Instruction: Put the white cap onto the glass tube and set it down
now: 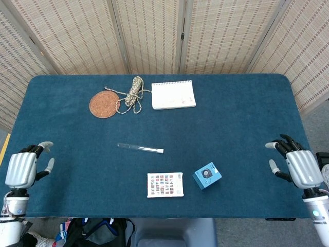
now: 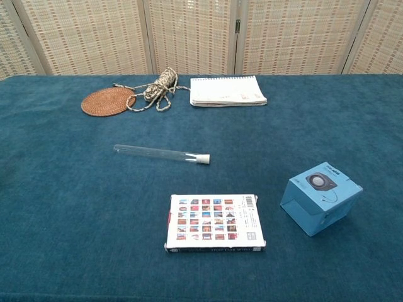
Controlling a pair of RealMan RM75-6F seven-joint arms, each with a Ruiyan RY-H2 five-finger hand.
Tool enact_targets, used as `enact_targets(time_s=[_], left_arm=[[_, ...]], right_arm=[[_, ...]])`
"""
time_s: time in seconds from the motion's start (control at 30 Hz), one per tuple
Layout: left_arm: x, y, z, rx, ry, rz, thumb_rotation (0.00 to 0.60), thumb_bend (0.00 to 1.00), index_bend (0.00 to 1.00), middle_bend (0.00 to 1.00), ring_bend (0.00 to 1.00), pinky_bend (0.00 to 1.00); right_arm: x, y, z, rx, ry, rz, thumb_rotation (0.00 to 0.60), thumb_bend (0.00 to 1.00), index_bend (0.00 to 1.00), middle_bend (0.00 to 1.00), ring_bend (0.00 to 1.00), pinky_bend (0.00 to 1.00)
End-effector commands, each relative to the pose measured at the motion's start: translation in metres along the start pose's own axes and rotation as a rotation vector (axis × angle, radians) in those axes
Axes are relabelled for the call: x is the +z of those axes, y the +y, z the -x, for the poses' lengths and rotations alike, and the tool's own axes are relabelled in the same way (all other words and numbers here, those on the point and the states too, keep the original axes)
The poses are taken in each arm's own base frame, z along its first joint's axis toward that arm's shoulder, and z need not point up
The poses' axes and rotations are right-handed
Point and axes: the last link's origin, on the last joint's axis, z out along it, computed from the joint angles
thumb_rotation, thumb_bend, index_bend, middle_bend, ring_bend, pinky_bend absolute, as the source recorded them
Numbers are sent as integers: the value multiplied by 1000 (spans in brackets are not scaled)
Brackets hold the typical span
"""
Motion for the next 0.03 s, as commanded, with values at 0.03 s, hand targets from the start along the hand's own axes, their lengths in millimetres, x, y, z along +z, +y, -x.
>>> enact_targets(time_s=[0.03], left_arm=[[-21,-6,-1,10,4,-9,600,370,306,447,392,457]], right_arm=[[-11,2,3,3,-4,12,600,421,299,300,127,267]])
